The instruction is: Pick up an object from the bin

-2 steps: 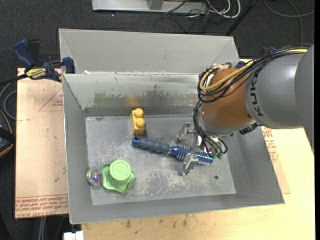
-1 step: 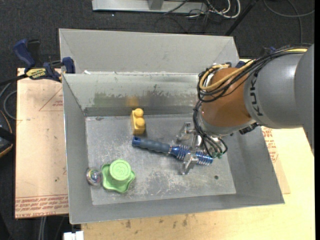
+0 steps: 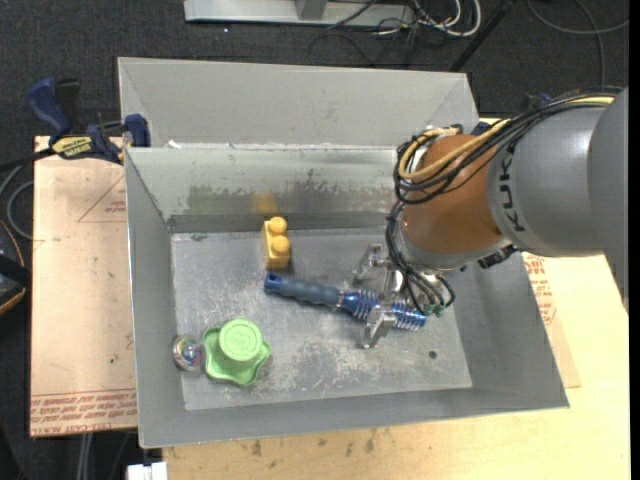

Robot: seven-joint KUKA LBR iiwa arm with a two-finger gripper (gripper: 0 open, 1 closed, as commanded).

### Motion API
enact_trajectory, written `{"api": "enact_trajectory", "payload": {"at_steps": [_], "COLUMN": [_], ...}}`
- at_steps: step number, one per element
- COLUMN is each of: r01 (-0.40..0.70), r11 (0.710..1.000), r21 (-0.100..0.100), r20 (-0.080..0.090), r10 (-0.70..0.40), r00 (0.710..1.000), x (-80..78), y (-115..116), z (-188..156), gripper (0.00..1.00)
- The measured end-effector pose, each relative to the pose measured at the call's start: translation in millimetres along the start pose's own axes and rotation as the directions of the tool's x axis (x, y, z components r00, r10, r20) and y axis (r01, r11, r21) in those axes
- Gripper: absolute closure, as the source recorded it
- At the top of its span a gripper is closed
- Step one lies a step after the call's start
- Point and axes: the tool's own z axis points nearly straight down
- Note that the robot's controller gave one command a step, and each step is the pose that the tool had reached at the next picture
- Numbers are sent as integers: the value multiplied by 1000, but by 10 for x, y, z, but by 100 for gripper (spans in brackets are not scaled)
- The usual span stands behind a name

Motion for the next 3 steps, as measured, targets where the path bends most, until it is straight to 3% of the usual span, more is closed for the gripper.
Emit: {"api": "enact_trajectory", "payload": {"at_steps": [1,3], "r01": [-1,-5], "r11": [1000,1000], "r21": [-1,1], "r20": [8,6], "r10": [1,5], "r00": [1000,1000], "x": [-27,-59], "y": [1,5], "z": [-30,-1181], "gripper": [100,100]}}
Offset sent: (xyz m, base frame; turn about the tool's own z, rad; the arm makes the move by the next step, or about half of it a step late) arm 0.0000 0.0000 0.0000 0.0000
